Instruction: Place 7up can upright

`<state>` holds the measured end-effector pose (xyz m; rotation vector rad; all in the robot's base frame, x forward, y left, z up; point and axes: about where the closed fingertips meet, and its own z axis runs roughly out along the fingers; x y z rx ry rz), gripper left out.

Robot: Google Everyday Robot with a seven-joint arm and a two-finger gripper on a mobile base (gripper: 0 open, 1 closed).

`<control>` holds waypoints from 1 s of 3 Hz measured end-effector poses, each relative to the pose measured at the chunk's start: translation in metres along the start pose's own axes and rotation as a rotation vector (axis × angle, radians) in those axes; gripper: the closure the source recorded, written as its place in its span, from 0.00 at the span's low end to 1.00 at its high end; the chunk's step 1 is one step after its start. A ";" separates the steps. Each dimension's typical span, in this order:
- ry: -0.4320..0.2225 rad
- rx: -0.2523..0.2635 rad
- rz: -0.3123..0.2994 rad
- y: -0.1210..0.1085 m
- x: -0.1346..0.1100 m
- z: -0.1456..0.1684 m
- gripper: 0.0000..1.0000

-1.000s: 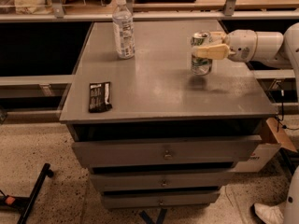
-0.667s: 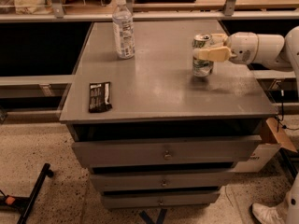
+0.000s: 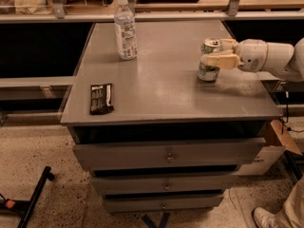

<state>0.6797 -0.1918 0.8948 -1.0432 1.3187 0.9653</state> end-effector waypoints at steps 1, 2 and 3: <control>-0.005 0.003 -0.009 0.000 0.002 -0.004 0.00; 0.044 0.017 -0.020 -0.001 -0.001 -0.006 0.00; 0.165 0.032 -0.051 0.001 -0.010 -0.005 0.00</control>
Offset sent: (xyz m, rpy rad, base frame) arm -0.0023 -0.0177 0.0061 -0.1221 -0.0061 -0.0539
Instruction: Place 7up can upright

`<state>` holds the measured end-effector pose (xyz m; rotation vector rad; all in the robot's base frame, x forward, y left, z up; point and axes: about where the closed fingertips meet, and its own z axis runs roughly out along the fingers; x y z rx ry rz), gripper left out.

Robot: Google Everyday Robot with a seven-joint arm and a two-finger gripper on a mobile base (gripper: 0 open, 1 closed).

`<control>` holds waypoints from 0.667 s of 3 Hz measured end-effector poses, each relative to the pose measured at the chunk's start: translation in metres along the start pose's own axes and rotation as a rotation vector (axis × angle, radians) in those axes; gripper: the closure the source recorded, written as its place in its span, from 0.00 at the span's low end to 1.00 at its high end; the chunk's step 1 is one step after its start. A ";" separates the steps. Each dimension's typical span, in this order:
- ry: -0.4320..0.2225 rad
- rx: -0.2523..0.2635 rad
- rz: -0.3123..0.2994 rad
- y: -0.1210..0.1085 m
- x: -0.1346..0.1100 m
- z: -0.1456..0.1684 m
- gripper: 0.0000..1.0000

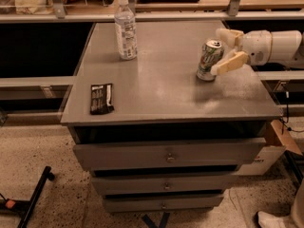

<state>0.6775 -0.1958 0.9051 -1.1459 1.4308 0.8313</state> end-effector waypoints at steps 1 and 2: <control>0.129 0.029 -0.041 0.001 -0.016 -0.002 0.00; 0.184 0.046 -0.061 0.004 -0.039 -0.004 0.00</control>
Offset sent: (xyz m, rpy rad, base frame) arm -0.0133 0.0006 0.0676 -0.2596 -0.0221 -0.0839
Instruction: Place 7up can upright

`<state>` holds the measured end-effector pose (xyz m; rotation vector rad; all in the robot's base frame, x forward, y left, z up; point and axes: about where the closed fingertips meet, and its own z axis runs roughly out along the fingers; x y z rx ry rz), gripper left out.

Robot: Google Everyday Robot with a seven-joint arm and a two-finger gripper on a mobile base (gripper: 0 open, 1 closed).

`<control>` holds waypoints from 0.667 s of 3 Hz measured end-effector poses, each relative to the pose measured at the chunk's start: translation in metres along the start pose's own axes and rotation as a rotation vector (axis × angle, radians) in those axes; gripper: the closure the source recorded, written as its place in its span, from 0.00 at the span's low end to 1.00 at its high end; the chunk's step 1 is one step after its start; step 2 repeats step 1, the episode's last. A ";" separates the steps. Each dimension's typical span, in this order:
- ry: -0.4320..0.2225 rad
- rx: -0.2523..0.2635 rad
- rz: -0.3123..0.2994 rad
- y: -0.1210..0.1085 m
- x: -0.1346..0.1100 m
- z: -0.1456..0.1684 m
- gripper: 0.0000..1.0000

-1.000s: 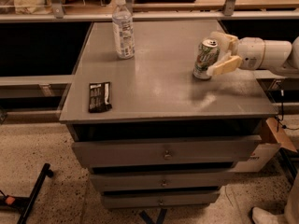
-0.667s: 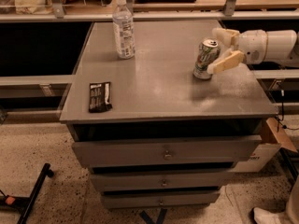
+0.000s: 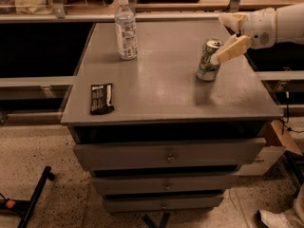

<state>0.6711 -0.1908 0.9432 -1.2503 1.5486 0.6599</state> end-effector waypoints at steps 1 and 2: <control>0.001 0.001 -0.001 0.000 -0.001 0.000 0.00; 0.001 0.001 -0.001 0.000 -0.001 0.000 0.00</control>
Offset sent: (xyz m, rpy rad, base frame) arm 0.0000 0.0000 0.0000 0.0000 0.0000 0.0000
